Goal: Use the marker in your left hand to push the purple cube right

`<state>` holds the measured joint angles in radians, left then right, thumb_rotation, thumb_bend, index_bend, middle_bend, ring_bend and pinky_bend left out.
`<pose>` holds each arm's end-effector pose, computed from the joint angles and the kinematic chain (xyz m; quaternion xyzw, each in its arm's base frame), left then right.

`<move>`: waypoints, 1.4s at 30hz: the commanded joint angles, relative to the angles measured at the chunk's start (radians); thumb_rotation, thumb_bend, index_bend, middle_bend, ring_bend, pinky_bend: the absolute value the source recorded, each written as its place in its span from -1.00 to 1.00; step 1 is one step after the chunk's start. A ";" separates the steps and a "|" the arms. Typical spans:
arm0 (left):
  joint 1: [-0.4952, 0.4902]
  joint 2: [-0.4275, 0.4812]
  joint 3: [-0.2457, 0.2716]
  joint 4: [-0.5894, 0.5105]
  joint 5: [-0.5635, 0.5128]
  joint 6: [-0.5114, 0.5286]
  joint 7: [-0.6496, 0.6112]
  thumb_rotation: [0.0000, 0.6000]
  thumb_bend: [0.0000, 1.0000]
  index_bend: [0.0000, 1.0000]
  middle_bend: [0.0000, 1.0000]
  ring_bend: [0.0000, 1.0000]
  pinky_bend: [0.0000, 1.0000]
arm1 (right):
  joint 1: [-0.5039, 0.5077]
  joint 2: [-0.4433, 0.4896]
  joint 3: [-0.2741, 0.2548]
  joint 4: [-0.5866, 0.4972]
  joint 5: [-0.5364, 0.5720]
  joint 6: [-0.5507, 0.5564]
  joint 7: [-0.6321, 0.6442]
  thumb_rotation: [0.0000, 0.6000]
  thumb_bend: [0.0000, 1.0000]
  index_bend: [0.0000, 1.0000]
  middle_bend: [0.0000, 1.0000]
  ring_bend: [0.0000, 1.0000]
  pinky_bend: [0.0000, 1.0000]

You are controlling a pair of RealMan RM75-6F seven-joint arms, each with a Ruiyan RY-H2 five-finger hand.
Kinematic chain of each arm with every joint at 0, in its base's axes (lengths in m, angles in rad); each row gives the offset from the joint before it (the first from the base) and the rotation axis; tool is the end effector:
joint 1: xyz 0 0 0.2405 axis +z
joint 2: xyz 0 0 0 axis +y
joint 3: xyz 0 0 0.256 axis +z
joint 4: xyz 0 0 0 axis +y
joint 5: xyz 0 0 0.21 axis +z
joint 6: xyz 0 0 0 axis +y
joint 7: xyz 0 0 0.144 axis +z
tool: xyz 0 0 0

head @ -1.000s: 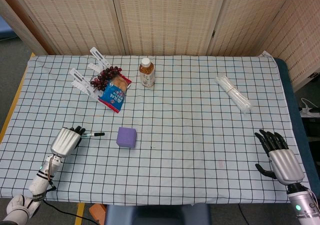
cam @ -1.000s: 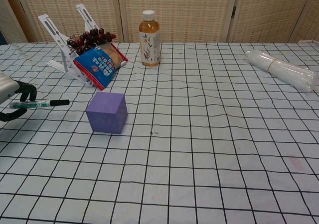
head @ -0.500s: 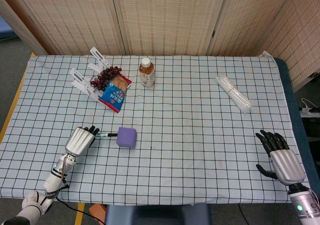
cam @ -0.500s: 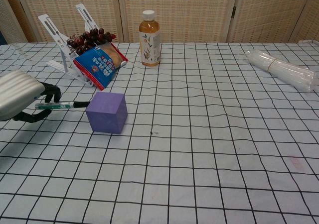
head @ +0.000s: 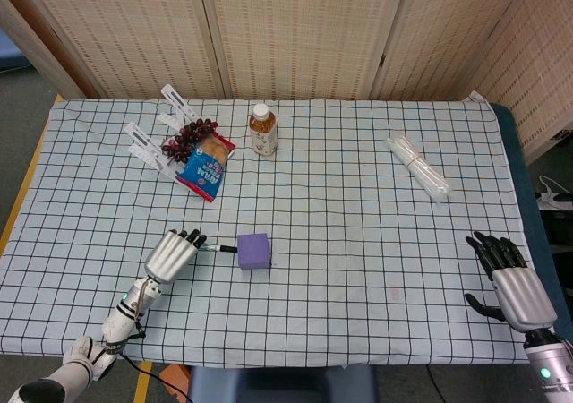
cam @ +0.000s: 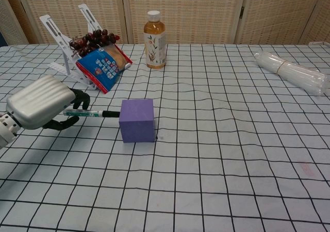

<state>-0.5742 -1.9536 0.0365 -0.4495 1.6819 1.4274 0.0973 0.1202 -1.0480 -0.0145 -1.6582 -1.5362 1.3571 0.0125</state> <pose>-0.2437 0.3213 -0.0410 -0.7764 -0.0595 -0.3791 0.4999 -0.3099 -0.1756 0.1505 0.6477 -0.4191 0.3405 0.5375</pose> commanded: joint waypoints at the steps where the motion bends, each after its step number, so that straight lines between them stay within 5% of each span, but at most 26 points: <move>1: -0.010 0.001 0.003 -0.022 0.005 -0.005 0.022 1.00 0.16 0.63 0.65 0.50 0.77 | -0.001 0.003 -0.001 -0.001 -0.002 0.001 0.005 1.00 -0.67 -1.00 -1.00 -1.00 -1.00; 17: -0.131 0.004 -0.058 -0.257 -0.027 -0.157 0.324 1.00 0.16 0.63 0.66 0.50 0.77 | -0.004 0.078 -0.037 -0.002 -0.073 0.007 0.180 1.00 -0.67 -1.00 -1.00 -1.00 -1.00; 42: -0.220 -0.060 -0.093 -0.391 -0.023 -0.236 0.475 1.00 0.16 0.63 0.66 0.50 0.77 | -0.026 0.105 -0.034 0.002 -0.069 0.042 0.220 1.00 -0.67 -1.00 -1.00 -1.00 -1.00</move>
<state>-0.7913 -2.0111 -0.0546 -0.8393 1.6591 1.1932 0.5699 0.0949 -0.9448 -0.0481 -1.6579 -1.6042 1.3983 0.2296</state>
